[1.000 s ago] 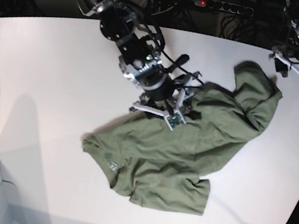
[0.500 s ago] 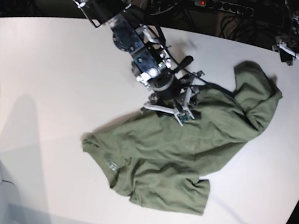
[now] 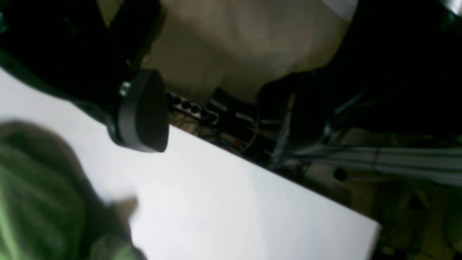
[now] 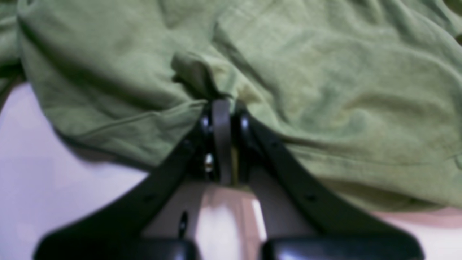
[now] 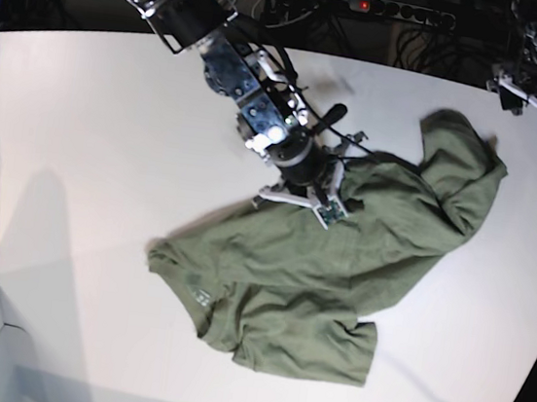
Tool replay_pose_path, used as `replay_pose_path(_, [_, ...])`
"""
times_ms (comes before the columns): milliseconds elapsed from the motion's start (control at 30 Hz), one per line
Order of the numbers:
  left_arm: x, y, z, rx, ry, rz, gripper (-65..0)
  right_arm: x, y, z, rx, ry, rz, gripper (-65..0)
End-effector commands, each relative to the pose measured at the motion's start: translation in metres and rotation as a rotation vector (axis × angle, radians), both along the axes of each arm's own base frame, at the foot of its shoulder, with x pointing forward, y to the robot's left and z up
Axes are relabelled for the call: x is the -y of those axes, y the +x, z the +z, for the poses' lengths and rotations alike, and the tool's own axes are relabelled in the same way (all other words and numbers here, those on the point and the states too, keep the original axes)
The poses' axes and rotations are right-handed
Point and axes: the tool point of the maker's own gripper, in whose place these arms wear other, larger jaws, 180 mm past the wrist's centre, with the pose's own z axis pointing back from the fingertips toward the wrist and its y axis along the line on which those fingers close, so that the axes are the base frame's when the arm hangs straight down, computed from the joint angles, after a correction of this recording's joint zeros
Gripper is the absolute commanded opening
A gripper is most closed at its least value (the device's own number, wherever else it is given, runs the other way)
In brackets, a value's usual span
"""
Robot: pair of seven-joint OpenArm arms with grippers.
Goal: Layout the t-shirt on the table in an organized manner, then fold the t-shirt properly
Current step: 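Grasp the shirt edge with the right gripper and pull it toward the right arm, then release the shirt and raise both grippers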
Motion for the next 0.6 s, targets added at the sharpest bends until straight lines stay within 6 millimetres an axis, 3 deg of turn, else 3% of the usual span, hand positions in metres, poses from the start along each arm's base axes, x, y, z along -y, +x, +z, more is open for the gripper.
replay_pose_path(0, [-0.009, 0.010, 0.011, 0.035, 0.036, -0.009, -14.6, -0.007, 0.011, 0.020, 0.054, 0.039, 0.000, -64.8])
replay_pose_path(100, [-0.011, 0.007, 0.005, 0.021, 0.027, 0.001, -14.6, 0.011, 0.013, 0.040, 0.086, 0.096, -0.063, -65.0])
replay_pose_path(200, [-0.012, 0.008, 0.005, 0.023, 0.025, 0.003, -14.6, 0.042, 0.012, 0.089, 0.178, 0.202, -0.159, -65.0])
replay_pose_path(267, [-0.011, 0.009, 0.005, 0.026, 0.024, 0.000, -14.6, 0.072, 0.009, 0.117, 0.236, 0.252, -0.241, -65.0])
replay_pose_path(367, [-0.009, 0.021, 0.011, 0.068, 0.012, -0.002, -14.6, 0.121, -0.004, 0.138, 0.283, 0.279, -0.370, -65.0])
replay_pose_path(467, [-0.004, 0.027, 0.013, 0.109, -0.028, -0.001, -14.6, 0.163, -0.023, 0.138, 0.283, 0.263, -0.482, -65.0])
replay_pose_path(567, [0.005, 0.037, 0.021, 0.174, -0.080, -0.009, -14.6, 0.194, -0.053, 0.111, 0.209, 0.206, -0.568, -65.0])
